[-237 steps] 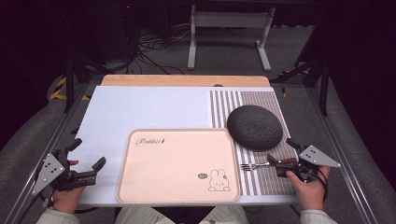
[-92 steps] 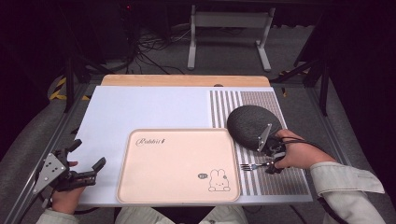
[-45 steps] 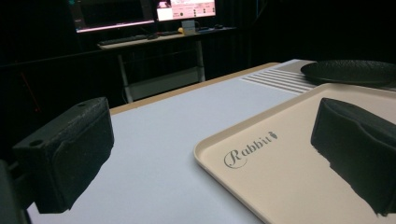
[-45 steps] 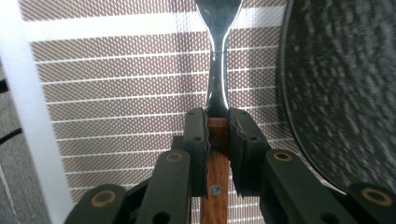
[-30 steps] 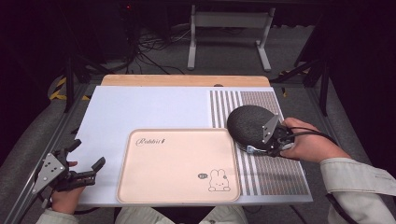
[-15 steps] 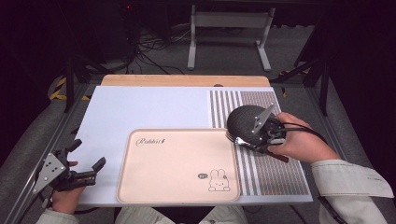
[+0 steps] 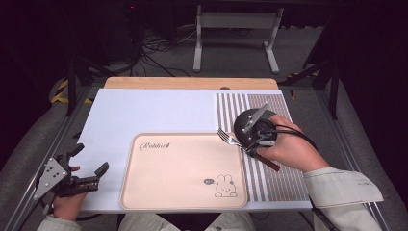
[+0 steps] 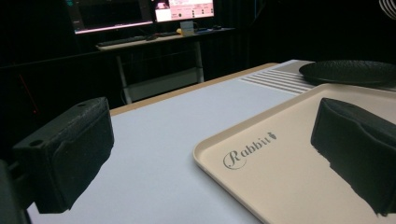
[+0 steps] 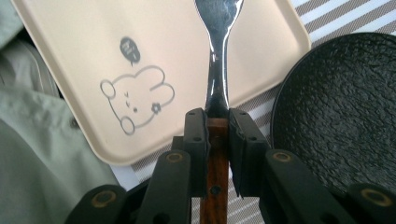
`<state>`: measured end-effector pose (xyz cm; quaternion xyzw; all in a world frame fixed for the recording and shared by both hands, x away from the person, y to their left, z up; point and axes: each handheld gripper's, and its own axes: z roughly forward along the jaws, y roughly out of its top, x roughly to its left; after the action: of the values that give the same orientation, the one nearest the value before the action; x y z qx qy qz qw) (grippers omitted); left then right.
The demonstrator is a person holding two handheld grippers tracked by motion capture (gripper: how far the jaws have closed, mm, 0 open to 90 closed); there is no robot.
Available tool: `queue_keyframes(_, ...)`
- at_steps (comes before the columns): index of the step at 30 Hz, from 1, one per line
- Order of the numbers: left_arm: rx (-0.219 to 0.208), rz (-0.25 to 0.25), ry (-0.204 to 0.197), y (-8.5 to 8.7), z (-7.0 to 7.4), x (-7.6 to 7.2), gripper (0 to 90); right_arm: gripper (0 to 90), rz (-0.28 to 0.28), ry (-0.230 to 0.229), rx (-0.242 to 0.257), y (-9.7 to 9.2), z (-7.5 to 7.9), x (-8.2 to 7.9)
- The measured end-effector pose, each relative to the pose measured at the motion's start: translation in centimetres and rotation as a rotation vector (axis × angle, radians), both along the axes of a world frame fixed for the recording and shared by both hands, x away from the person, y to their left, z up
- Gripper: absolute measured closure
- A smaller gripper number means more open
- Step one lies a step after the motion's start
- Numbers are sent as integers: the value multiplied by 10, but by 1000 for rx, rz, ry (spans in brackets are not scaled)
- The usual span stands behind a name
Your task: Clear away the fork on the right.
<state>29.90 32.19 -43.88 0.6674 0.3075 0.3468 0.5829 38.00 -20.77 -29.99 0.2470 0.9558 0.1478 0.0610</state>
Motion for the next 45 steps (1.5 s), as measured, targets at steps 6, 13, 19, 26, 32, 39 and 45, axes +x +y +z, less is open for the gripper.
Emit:
queue_keyframes(6, -2, -2, -2, 0, 0, 0, 1, 790, -72, -1, 39, 15, 1, 0)
queue_keyframes(13, -1, -4, -5, -1, 0, 0, 1, 790, -110, 7, 39, 31, -3, 3)
queue_keyframes(19, -4, -5, -3, 0, 0, 0, 0, 790, -195, 5, 37, 42, -7, 8)
queue_keyframes(26, -3, -5, -6, 0, 1, 0, 1, 790, -314, 13, 49, 50, -14, 12)
queue_keyframes(32, -2, -6, -4, 0, 1, 0, 1, 790, -360, 40, 60, 54, -19, 14)
queue_keyframes(39, -2, -7, -5, 0, 1, 1, 1, 790, -420, 44, 78, 58, -25, 16)
queue_keyframes(45, -4, -8, -5, 0, 1, 1, 1, 790, -426, 52, 74, 66, -31, 18)
